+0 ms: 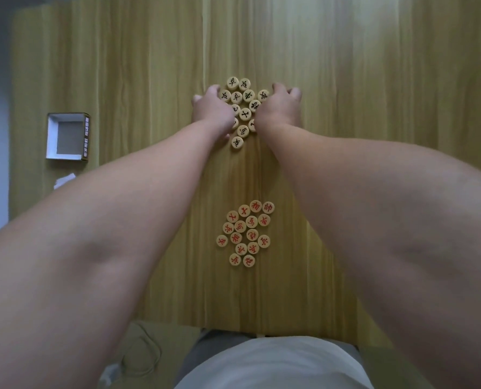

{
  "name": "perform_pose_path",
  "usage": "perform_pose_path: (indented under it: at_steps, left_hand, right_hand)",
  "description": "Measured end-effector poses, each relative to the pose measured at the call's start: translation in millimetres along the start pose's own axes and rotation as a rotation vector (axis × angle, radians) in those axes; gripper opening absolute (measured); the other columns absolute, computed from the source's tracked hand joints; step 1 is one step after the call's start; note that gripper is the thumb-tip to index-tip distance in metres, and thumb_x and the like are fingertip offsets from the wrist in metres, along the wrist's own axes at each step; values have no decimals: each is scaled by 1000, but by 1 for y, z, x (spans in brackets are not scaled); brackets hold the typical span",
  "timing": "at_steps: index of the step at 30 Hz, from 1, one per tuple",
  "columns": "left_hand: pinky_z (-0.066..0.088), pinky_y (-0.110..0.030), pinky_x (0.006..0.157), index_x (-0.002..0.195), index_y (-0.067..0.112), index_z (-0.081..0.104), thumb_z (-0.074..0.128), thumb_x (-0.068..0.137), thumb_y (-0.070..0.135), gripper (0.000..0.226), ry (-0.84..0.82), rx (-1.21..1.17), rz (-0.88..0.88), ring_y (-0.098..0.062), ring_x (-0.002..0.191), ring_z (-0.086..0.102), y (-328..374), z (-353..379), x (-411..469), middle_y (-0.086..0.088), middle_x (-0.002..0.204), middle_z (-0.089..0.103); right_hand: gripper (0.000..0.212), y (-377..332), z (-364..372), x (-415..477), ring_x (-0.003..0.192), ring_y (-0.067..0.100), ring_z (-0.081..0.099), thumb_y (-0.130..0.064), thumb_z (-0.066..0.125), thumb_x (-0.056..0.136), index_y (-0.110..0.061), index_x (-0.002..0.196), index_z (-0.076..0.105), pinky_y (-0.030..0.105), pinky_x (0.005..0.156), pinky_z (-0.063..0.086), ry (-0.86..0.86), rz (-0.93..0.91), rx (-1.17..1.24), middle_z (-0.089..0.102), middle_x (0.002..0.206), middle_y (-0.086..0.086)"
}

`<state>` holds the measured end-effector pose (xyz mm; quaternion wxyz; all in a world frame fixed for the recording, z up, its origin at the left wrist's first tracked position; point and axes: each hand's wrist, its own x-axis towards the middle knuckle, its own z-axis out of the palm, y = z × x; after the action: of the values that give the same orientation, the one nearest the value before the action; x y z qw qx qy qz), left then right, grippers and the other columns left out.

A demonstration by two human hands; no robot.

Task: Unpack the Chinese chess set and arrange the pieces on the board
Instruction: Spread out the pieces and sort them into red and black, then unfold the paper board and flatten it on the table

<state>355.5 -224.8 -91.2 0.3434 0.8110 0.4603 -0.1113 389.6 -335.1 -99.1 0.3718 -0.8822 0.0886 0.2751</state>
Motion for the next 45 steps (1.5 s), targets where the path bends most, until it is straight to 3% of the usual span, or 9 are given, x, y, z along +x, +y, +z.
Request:
perform_pose_path:
  at_steps: [5,7,14,22,26,30,34,37,45]
  left_hand:
    - [46,-30,98,144,24,43,41,92,12,53,103,114,-15,-32,109,61,-41,-15,-12,-8,143,38]
    - [33,-21,89,142,20,45,43,96,14,46,140,174,-14,-28,115,57,-64,-25,-22,-9,143,40]
    - [44,-42,93,131,17,53,46,90,8,42,206,399,22,-34,114,55,-174,-81,-65,-10,132,46]
    - [40,-42,99,123,16,57,52,84,13,39,192,714,-43,-34,125,43,-283,-181,-28,-15,134,45]
    - [46,-38,88,95,25,56,46,75,13,25,71,614,-51,-35,106,53,-324,-225,-6,-11,119,54]
    - [38,-29,65,100,21,56,45,81,15,22,-69,532,47,-27,83,53,-334,-234,15,-9,116,59]
    - [46,-36,88,104,16,58,48,81,12,26,-6,587,132,-29,110,55,-336,-231,13,-5,112,61]
    - [41,-39,95,94,16,55,47,81,11,16,83,547,165,-27,100,56,-330,-238,7,-1,96,61]
    - [49,-24,64,92,23,72,71,83,32,13,-4,-375,250,-8,77,66,-283,-277,-48,11,83,72]
  right_hand:
    - [54,12,-3,-18,119,28,51,-6,36,91,-20,143,45,42,98,46,117,59,17,37,141,5]
    - [53,14,0,-29,122,28,46,-6,38,90,-21,141,45,41,98,45,159,50,-26,37,138,6]
    - [50,2,46,-108,126,27,42,-2,43,87,-21,134,44,40,104,39,86,-119,-155,37,137,7]
    - [56,-14,127,-203,125,29,44,2,42,88,-21,139,45,41,104,41,5,-180,-297,39,137,8]
    - [50,-35,179,-256,126,29,44,-2,41,90,-21,137,46,40,103,39,-13,-160,-313,38,137,8]
    - [49,-55,201,-276,124,28,45,-5,41,91,-21,136,48,40,100,39,9,-175,-337,38,135,7]
    - [49,-60,201,-286,124,29,45,-5,40,91,-21,137,48,41,101,40,35,-113,-357,38,136,7]
    - [48,-62,198,-288,126,29,45,-8,42,93,-21,138,47,41,101,40,56,-84,-354,38,137,7]
    - [35,-94,202,-294,103,26,65,-27,48,99,-18,131,59,31,79,51,2,2,78,63,120,5]
